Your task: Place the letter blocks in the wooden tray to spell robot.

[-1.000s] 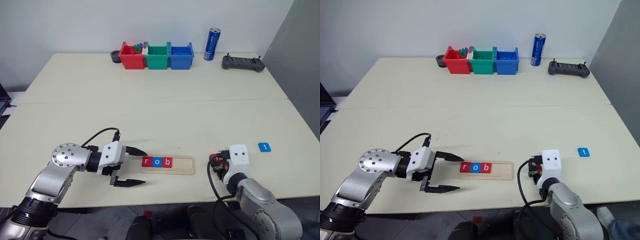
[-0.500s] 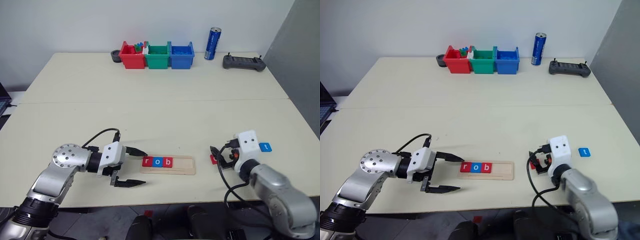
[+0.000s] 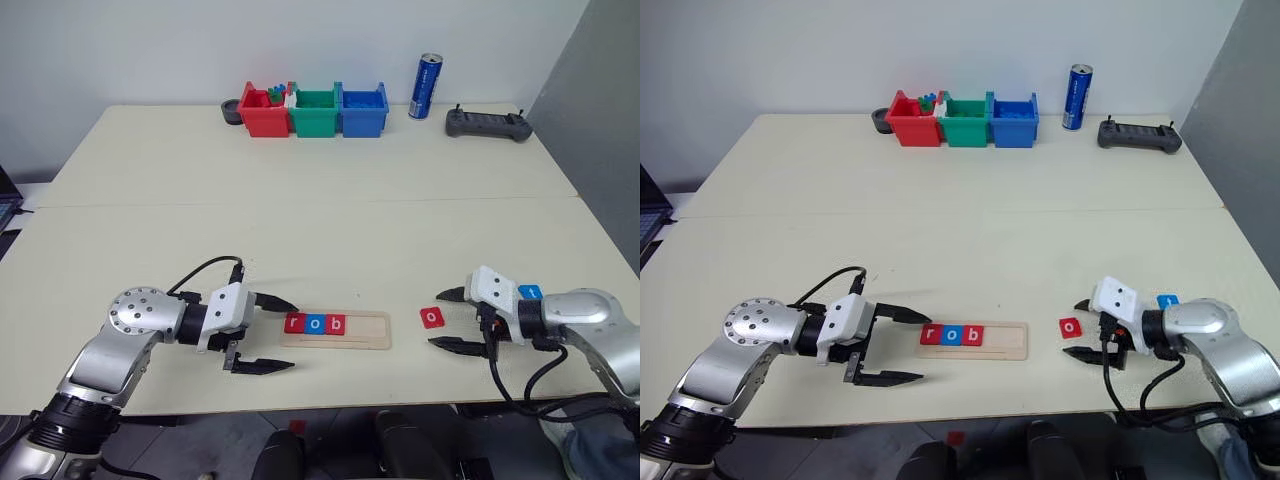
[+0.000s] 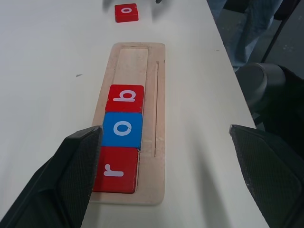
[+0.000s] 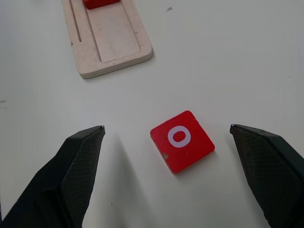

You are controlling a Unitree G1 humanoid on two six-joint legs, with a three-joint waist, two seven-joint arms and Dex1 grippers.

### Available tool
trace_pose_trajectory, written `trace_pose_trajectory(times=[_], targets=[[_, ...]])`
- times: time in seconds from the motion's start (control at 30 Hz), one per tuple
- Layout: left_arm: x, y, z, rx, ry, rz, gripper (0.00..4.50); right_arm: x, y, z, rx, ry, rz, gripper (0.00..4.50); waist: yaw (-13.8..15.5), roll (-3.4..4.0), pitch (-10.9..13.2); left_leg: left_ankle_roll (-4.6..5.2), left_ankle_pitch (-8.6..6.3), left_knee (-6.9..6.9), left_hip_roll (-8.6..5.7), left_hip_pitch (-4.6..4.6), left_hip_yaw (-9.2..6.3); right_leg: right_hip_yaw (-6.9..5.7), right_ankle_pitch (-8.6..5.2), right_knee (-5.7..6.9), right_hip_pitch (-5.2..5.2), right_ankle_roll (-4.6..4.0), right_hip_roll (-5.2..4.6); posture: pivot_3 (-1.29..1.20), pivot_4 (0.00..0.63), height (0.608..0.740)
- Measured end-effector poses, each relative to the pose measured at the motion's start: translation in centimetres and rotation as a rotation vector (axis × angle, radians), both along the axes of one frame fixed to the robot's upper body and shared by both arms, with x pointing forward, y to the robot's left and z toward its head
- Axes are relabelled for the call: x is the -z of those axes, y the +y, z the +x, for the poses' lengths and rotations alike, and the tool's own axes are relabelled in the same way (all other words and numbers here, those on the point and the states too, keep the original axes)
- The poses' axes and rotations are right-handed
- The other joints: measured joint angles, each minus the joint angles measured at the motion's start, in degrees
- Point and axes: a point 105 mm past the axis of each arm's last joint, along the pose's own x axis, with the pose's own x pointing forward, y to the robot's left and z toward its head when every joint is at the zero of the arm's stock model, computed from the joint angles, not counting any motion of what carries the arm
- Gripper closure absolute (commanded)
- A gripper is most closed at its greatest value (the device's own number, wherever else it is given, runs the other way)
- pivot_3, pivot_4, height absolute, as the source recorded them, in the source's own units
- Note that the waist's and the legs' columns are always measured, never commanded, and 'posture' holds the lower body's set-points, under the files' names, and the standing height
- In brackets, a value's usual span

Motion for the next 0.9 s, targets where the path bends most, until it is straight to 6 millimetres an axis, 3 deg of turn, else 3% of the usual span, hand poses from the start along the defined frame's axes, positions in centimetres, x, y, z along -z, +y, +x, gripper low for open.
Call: trace_pose_trajectory(times=[0.23, 0.27, 0.37, 0.57, 0.73, 0.9], targets=[[0.0, 0.0, -0.2, 0.0, -0.001, 0.001, 0.0, 1.1, -0.1, 0.6, -0.073, 0.039, -0.055, 0.02, 0.1, 0.0, 0.0, 0.0, 0.0, 0.0, 0.0, -0.01, -0.03, -0.03, 0.14, 0.0, 0.0, -0.24, -0.01, 0.0, 0.15, 0.74], [0.0, 0.0, -0.2, -0.001, -0.001, 0.001, 0.0, 1.5, -0.2, 0.6, -0.075, 0.047, -0.063, 0.18, 0.12, 0.0, 0.0, 0.0, 0.0, 0.0, -0.01, -0.01, -0.03, -0.02, 0.14, 0.0, 0.0, -0.24, -0.01, 0.0, 0.15, 0.74], [0.1, 0.0, -0.2, -0.006, -0.001, 0.0, 0.0, 1.6, -0.3, 0.9, -0.074, 0.044, -0.066, 0.89, 0.2, 0.0, 0.0, 0.0, 0.0, 0.01, -0.01, 0.0, -0.02, -0.02, 0.15, 0.01, 0.0, -0.25, -0.01, 0.0, 0.15, 0.74], [0.2, 0.1, -0.2, -0.018, 0.004, 0.0, 0.0, 1.7, -0.3, 1.1, -0.071, 0.039, -0.067, 3.05, 0.23, 0.0, 0.0, 0.0, 0.0, 0.01, -0.01, 0.01, -0.03, -0.03, 0.15, 0.03, 0.0, -0.26, -0.01, 0.0, 0.15, 0.74], [0.2, 0.2, -0.2, -0.02, 0.005, 0.005, 0.0, 1.5, -0.1, 0.8, -0.071, 0.064, -0.059, 3.06, 0.23, 0.0, 0.0, 0.0, 0.0, 0.01, -0.01, 0.01, -0.03, -0.03, 0.15, 0.03, 0.0, -0.27, -0.01, 0.0, 0.15, 0.74], [0.2, 0.6, -0.2, -0.029, 0.002, 0.016, 0.0, -0.1, 1.9, 0.0, -0.108, 0.06, -0.046, 3.06, 0.22, 0.01, 0.0, -0.01, 0.0, 0.01, 0.0, 0.01, -0.06, -0.04, 0.16, 0.05, 0.0, -0.26, -0.01, 0.0, 0.15, 0.74]])
